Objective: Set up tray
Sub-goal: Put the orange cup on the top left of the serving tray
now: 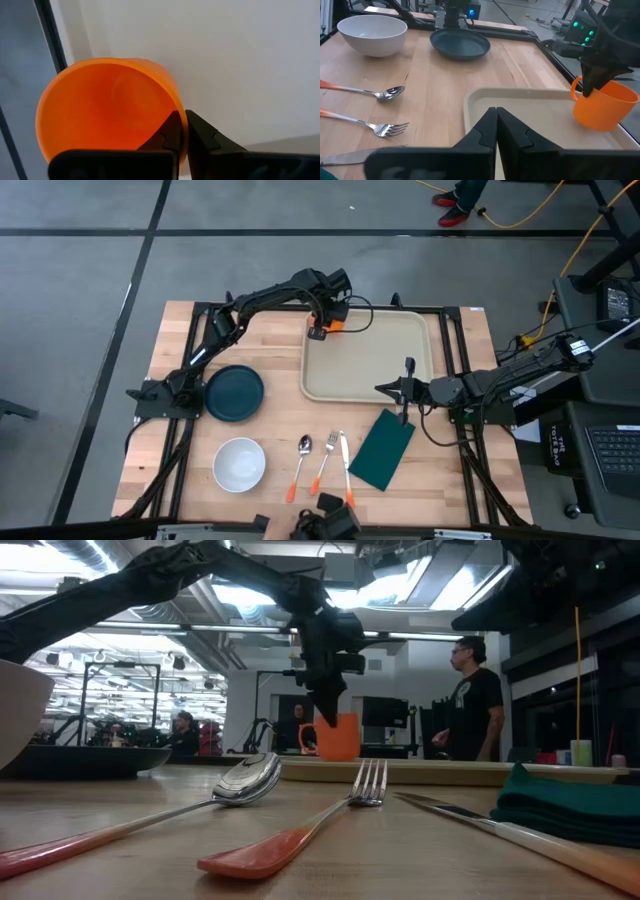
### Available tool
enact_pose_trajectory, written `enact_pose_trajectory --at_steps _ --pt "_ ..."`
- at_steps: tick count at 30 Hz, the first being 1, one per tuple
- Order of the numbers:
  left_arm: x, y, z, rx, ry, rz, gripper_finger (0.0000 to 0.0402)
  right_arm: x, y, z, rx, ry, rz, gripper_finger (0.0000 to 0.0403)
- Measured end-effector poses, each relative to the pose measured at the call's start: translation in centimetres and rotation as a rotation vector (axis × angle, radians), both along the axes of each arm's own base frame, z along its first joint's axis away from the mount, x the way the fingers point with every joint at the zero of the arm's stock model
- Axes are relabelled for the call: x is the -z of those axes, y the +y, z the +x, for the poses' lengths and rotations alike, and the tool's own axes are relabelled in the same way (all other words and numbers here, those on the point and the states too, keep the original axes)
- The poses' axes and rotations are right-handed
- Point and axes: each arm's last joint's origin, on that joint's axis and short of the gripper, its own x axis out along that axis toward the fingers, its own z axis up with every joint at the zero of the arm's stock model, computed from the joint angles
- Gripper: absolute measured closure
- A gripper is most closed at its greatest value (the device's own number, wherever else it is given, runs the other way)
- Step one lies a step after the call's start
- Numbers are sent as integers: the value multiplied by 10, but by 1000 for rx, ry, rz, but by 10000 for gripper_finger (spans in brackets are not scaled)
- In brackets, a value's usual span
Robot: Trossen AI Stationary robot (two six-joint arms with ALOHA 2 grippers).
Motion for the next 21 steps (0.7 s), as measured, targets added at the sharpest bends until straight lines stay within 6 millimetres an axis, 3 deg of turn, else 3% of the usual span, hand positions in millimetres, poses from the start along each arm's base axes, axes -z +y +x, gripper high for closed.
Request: enact_pose_trajectory --at_steps 9,21 --pt "12 7 0 -12 17 -12 399 0 0 0 0 2 -1 391" --pt "13 4 2 -9 29 5 398 0 0 0 -1 3 -3 391"
